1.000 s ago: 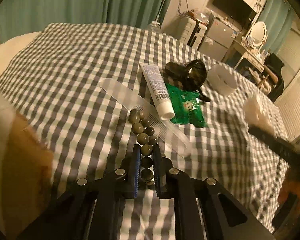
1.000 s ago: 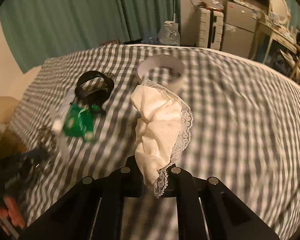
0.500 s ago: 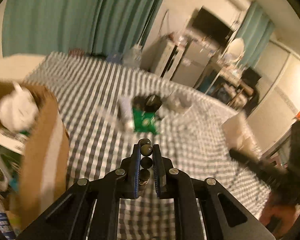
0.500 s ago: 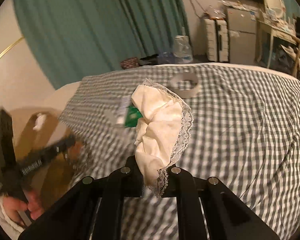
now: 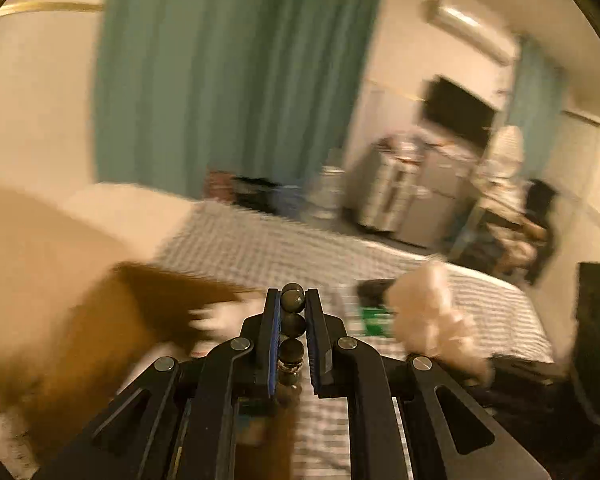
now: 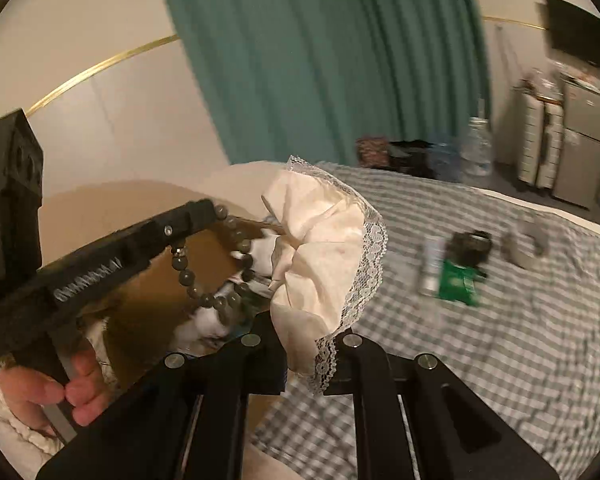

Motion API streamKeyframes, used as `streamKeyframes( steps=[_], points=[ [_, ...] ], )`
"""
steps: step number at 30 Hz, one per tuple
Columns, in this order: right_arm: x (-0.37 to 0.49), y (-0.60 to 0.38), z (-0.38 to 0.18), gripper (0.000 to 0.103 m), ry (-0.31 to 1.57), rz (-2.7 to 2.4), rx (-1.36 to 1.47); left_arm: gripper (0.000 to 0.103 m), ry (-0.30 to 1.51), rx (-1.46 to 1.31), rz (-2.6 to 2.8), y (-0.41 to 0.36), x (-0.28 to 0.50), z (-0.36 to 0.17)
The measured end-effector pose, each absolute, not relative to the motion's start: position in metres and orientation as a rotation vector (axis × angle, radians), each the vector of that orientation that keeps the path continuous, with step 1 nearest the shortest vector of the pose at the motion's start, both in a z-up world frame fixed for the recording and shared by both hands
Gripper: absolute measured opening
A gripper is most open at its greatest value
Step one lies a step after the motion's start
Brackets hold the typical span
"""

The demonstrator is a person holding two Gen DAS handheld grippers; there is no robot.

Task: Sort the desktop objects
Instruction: 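Drop the bead bracelet and lace cloth into the cardboard box, then grasp the white toothpaste tube with the left tool while the right tool grasps the tape roll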

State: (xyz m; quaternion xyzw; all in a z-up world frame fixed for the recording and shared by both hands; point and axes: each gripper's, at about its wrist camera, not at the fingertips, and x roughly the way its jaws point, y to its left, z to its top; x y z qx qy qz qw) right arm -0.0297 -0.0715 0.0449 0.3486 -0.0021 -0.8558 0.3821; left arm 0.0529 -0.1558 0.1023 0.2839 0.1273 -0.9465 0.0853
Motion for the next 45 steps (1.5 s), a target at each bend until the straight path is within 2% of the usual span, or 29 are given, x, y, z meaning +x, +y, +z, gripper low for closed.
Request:
streamKeyframes(
  steps=[8,10,11,12,13,14,17,20,23,32,34,37,42,45],
  points=[
    [-0.03,-0.155,0.008,0.015,0.052,-2.081,0.972,0.012,0.474,0.945,-2.567,-0.231,0.044,0.051],
    [-0.032,-0.159,0.0,0.046,0.064,-2.085,0.983,0.015,0.493,0.984,-2.501,-0.244,0.044,0.04],
    [-0.031,-0.157,-0.001,0.067,0.06,-2.091,0.979,0.027,0.492,0.989,-2.476,-0.245,0.043,0.036],
    [-0.031,-0.151,-0.002,0.07,0.037,-2.108,0.964,0.041,0.491,0.989,-2.45,-0.248,0.044,0.033],
    [-0.032,-0.145,-0.001,0.07,0.012,-2.111,0.955,0.078,0.485,0.98,-2.411,-0.25,0.044,0.032],
    [-0.033,-0.139,0.0,0.071,-0.008,-2.117,0.951,0.097,0.48,0.961,-2.388,-0.251,0.045,0.03],
    [-0.039,-0.113,0.009,0.072,-0.065,-2.16,0.923,0.099,0.493,0.901,-2.398,-0.251,0.054,0.034],
    [-0.047,-0.079,0.014,0.077,-0.079,-2.243,0.911,0.099,0.509,0.895,-2.433,-0.241,0.051,0.038],
    [-0.062,-0.038,0.016,0.077,-0.076,-2.325,0.94,0.1,0.461,0.907,-2.476,-0.219,0.044,0.041],
    [-0.109,0.09,0.029,0.077,0.065,-2.559,1.019,0.103,0.332,0.984,-2.756,-0.12,0.019,0.053],
    [-0.116,0.106,0.031,0.077,0.033,-2.587,0.993,0.103,0.344,1.007,-2.806,-0.101,0.013,0.053],
    [-0.121,0.13,0.028,0.078,-0.121,-2.592,0.967,0.103,0.344,1.007,-2.841,-0.073,0.004,0.052],
    [-0.145,0.139,0.004,0.08,-0.16,-2.568,1.038,0.103,0.22,1.097,-2.811,-0.033,-0.044,0.035],
    [-0.154,0.147,-0.012,0.08,-0.156,-2.581,1.064,0.103,0.218,1.168,-2.738,-0.026,-0.082,0.016]
  ],
)
